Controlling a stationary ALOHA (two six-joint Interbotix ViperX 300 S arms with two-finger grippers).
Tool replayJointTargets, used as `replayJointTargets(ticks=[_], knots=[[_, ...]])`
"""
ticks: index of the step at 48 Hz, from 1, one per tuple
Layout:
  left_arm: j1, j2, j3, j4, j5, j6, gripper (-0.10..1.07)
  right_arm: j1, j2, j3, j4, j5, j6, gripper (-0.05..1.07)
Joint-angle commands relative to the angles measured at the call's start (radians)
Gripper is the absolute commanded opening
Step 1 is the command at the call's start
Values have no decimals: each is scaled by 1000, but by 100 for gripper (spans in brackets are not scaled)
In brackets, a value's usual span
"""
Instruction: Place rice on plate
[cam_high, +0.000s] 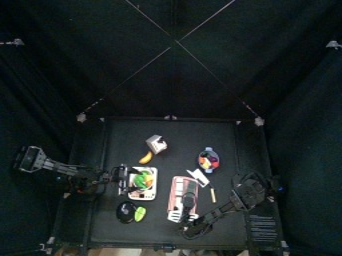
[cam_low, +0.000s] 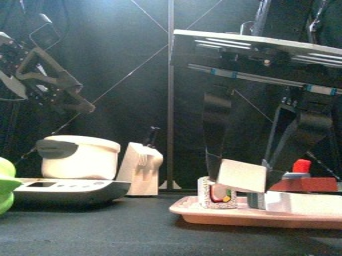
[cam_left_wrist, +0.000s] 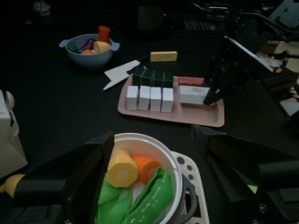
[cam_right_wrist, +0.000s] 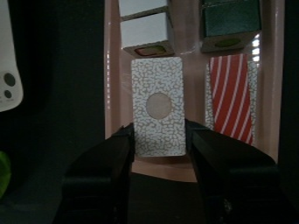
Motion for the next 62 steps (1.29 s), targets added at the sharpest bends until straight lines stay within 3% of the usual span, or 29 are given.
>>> replayJointTargets(ticks=[1, 27, 54, 62], knots=[[-2, 0, -12, 0, -3, 0, 103, -5, -25, -15, -8, 3, 2, 64], [-3, 0, -12, 2, -3, 0, 103, -5, -23, -12, -23, -2, 2, 80], [-2, 0, -12, 2, -3, 0, 103, -6, -23, -14, -37, -6, 3, 83], [-2, 0, -12, 2, -3, 0, 103, -5, -20, -14, -38, -6, 5, 90]])
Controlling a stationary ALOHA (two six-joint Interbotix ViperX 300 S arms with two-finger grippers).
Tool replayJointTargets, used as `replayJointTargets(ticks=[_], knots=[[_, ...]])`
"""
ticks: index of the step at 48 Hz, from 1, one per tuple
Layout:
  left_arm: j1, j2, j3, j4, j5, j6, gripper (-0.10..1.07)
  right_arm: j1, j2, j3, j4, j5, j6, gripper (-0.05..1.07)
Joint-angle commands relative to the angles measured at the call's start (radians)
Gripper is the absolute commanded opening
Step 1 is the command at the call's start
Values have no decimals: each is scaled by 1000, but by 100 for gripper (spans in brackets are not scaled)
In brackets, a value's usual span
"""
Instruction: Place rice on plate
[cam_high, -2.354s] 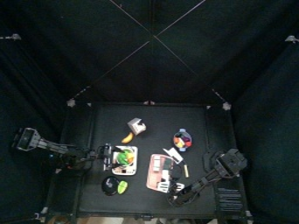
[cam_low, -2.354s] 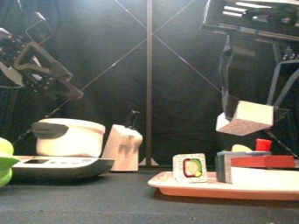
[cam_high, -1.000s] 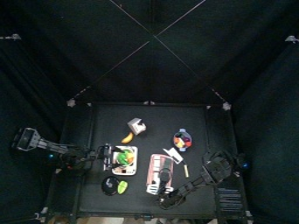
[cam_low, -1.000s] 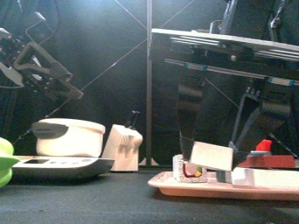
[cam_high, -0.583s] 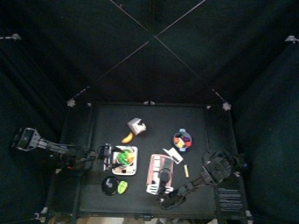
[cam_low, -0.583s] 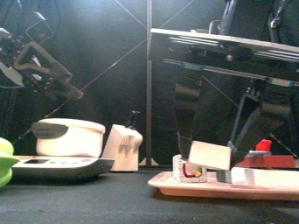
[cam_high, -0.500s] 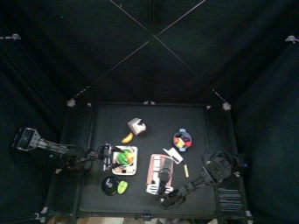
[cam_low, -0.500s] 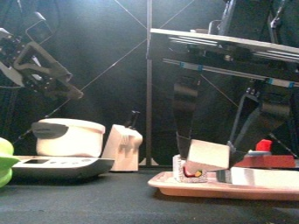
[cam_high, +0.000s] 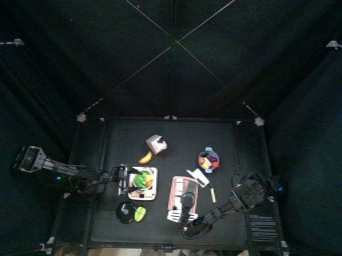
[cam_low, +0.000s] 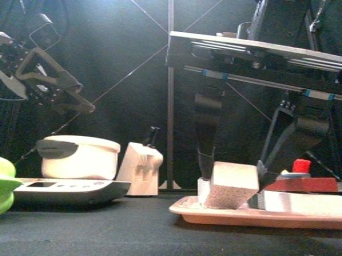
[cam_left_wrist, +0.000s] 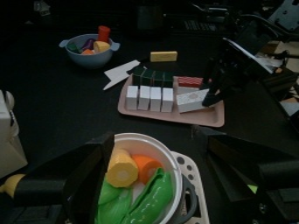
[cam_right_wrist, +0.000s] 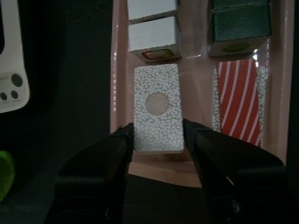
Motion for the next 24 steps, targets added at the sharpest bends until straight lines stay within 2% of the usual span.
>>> replayJointTargets(ticks=[1, 6, 24], knots=[[0, 2, -12, 2, -5, 0, 103, -3, -21, -14, -3, 2, 5, 91], [0, 2, -12, 2, -5, 0, 103, -3, -21, -15, -5, 2, 3, 94], [0, 2, -12, 2, -5, 0, 103, 2, -74, -15, -66, 3, -14, 94]])
